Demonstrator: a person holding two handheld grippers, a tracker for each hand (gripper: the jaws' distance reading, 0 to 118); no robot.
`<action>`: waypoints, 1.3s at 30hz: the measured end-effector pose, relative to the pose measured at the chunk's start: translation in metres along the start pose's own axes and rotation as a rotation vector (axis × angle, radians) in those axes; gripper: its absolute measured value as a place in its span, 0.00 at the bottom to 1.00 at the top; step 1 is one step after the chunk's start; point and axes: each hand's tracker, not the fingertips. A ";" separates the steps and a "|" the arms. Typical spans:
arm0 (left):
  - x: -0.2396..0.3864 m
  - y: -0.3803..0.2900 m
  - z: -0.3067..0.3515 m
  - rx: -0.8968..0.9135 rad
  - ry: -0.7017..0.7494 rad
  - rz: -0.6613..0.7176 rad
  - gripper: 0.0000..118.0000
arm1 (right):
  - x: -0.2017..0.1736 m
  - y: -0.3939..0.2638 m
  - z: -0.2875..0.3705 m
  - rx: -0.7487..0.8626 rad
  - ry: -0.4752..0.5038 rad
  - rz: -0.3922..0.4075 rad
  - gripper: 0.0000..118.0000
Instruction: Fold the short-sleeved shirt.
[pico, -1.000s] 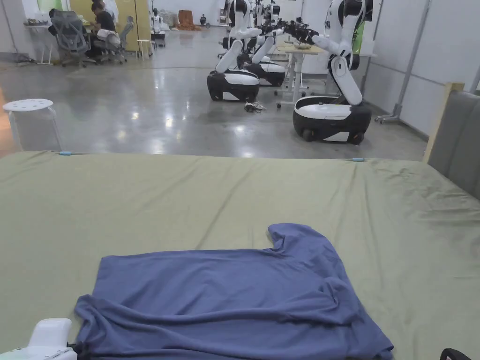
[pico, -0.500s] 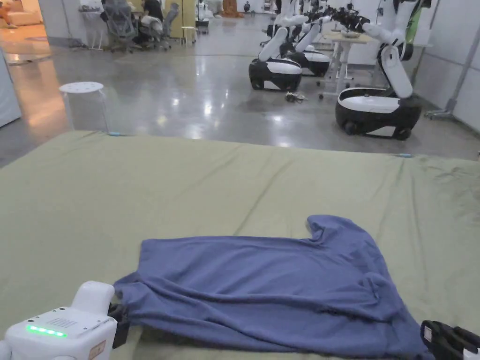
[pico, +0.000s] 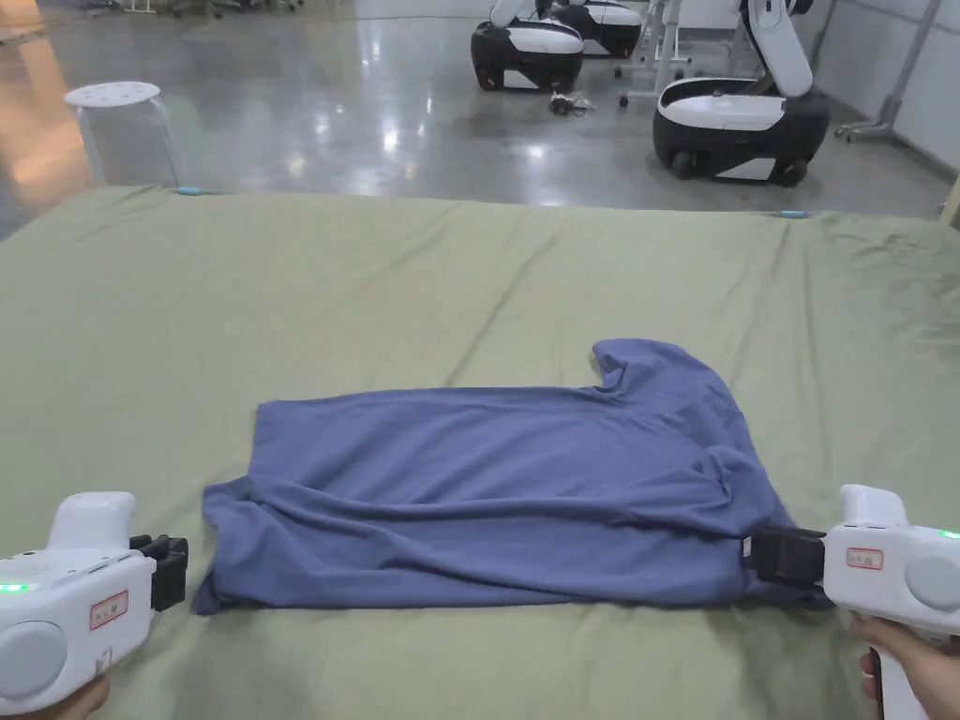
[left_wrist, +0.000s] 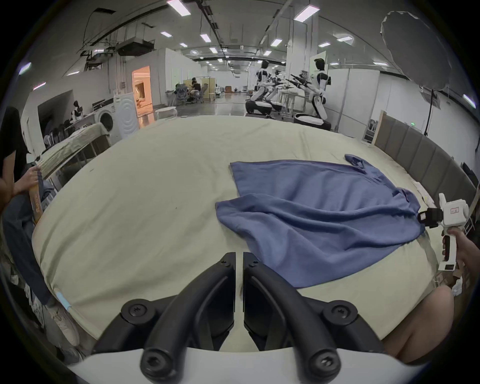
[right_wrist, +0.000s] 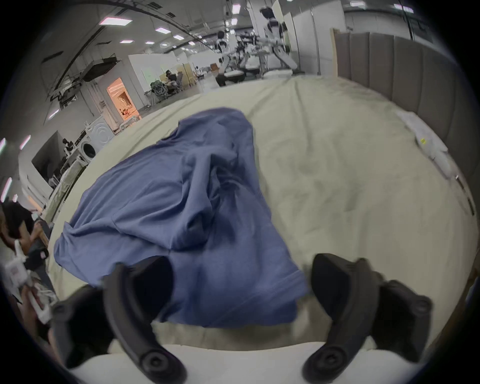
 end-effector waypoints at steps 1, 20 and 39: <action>0.001 -0.002 -0.001 -0.007 0.005 -0.005 0.03 | -0.001 0.000 -0.003 -0.024 0.026 -0.018 0.71; 0.043 -0.008 -0.045 -0.087 -0.041 -0.121 0.97 | -0.011 -0.003 0.005 0.029 -0.016 0.092 0.10; 0.029 -0.009 -0.036 -0.008 -0.076 0.017 0.05 | -0.014 -0.008 0.026 0.112 0.028 0.080 0.10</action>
